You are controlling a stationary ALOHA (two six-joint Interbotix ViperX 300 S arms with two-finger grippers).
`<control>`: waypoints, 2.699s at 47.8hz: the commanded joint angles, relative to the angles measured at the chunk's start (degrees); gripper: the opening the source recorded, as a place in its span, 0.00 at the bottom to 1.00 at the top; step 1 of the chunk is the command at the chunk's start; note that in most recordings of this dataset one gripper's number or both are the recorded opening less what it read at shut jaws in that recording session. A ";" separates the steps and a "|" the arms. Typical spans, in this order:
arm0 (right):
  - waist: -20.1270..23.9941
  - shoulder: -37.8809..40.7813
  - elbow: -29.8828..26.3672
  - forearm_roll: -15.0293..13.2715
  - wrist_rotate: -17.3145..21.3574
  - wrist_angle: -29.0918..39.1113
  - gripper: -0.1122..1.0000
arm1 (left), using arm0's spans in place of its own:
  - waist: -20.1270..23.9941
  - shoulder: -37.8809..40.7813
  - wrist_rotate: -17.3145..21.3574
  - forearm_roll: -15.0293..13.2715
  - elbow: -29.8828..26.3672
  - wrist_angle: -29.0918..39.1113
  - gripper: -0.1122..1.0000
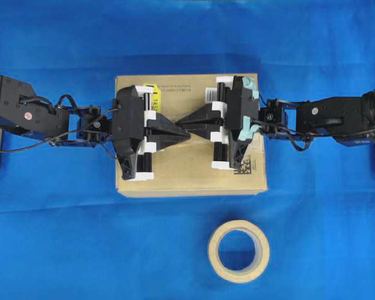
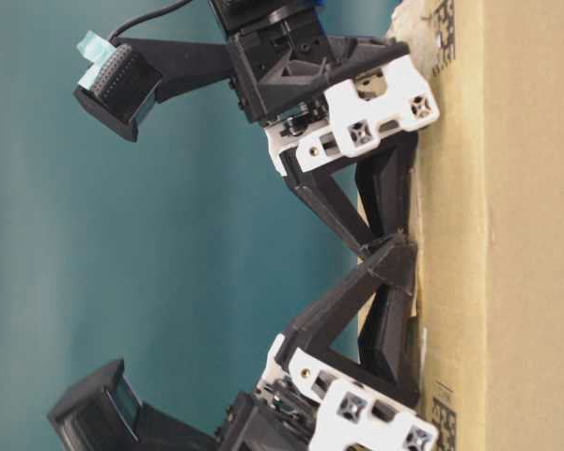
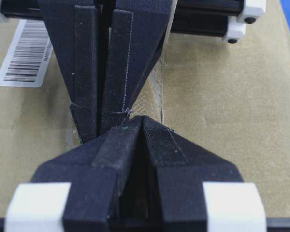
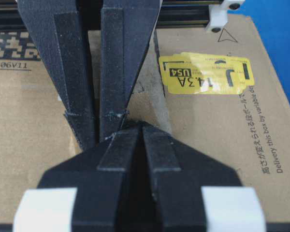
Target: Apply tape along the seams of the closed cardboard box to seal it securely.
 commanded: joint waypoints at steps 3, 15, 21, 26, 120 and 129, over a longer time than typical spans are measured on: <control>1.49 -0.35 1.23 0.09 0.26 0.00 0.12 | -0.97 -0.44 0.00 0.00 1.41 -0.18 0.10; 3.78 -0.53 4.75 0.70 0.62 -1.23 0.12 | -2.46 -0.97 -0.26 0.00 5.27 -3.43 0.10; 4.92 -1.23 6.50 0.88 0.62 -1.76 0.12 | -3.16 -1.23 -0.70 0.00 6.15 -3.87 0.10; 5.71 -1.93 8.00 0.88 0.62 -2.11 0.12 | -3.34 -1.67 -0.88 0.00 7.29 -3.87 0.10; 3.16 -61.00 34.89 1.32 -1.14 27.07 0.12 | -1.58 -57.39 -1.05 -0.26 29.88 20.83 0.10; 3.08 -59.85 35.16 1.23 -1.14 26.02 0.12 | -1.58 -57.48 -1.05 -0.35 30.94 19.78 0.10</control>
